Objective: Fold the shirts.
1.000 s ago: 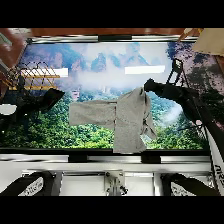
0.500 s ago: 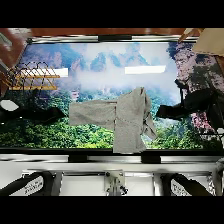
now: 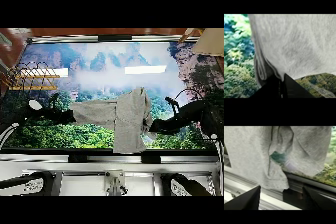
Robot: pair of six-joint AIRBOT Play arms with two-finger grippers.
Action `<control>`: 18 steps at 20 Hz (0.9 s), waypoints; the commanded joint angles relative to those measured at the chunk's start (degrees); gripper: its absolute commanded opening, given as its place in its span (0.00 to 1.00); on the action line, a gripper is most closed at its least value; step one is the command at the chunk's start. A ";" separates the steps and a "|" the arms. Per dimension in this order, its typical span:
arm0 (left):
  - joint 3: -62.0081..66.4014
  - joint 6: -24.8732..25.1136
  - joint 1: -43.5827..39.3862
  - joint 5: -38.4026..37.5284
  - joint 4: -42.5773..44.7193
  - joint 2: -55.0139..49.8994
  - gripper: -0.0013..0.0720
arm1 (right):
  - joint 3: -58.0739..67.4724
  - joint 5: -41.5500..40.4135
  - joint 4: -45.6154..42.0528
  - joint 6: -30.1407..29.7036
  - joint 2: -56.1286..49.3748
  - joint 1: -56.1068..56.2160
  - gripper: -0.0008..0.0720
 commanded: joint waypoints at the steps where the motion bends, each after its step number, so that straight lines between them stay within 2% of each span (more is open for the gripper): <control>1: 1.84 2.49 -0.68 -1.03 -0.59 -0.57 0.06 | -4.17 0.87 2.69 -0.63 -1.33 -0.02 0.88; 5: 2.71 2.54 -0.70 -1.51 -1.05 0.63 0.06 | -6.84 2.23 9.57 -4.31 -7.37 0.15 0.88; 10: 2.71 2.56 -0.70 -3.41 -1.03 2.32 0.06 | -6.84 11.37 9.33 -4.72 -12.26 9.22 0.88; 16: 2.73 2.78 -0.70 -3.32 -1.03 5.49 0.06 | -6.82 19.89 9.29 1.55 -12.72 14.86 0.86; 17: 2.73 2.78 -0.70 -3.34 -1.03 5.86 0.06 | -6.75 19.71 9.35 1.75 -12.72 15.50 0.57; 18: 2.73 2.80 -0.70 -3.34 -1.03 6.40 0.06 | -6.38 18.95 9.51 1.75 -12.70 15.93 0.10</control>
